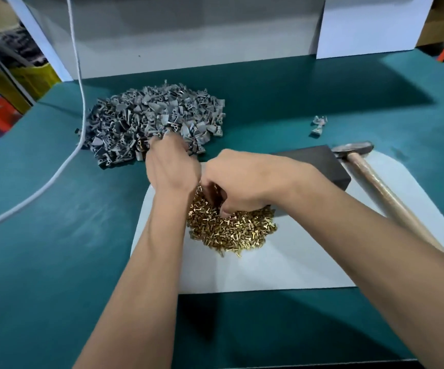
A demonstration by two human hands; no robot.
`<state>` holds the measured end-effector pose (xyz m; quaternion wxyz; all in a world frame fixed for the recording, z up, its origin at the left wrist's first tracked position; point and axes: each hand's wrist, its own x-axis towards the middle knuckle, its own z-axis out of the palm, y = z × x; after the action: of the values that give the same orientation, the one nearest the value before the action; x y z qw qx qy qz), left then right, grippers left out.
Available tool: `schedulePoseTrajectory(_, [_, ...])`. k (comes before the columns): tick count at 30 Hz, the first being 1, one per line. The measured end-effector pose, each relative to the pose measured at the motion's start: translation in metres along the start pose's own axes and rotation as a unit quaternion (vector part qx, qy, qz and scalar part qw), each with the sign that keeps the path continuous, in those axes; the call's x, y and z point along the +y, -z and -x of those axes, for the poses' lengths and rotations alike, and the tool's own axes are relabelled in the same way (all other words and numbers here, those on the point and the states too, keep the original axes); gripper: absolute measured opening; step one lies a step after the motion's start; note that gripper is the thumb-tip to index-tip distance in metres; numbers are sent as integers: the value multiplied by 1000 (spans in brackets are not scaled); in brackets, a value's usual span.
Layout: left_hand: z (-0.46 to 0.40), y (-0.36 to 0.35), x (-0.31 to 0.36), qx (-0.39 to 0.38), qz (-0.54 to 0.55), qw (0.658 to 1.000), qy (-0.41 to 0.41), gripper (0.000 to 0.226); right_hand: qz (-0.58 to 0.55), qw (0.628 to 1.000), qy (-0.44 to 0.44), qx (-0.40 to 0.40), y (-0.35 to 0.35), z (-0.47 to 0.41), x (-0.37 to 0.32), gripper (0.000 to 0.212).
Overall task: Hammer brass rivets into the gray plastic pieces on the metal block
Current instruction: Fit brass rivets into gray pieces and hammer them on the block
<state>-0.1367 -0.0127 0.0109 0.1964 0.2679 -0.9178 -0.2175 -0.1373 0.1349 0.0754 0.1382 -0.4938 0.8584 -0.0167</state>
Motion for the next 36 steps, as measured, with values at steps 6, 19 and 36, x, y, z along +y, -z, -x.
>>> schedulePoseTrajectory(6, [4,0,4,20,34,999,0,31,-38,999,-16,4,-6,1,3,12])
schedulePoseTrajectory(19, [5,5,6,58,171,984,-16,18,-114,993,-8,36,-11,6,8,9])
schedulePoseTrajectory(36, [31,-10,73,-125,601,787,58,20,-438,808,-37,393,-18,66,82,9])
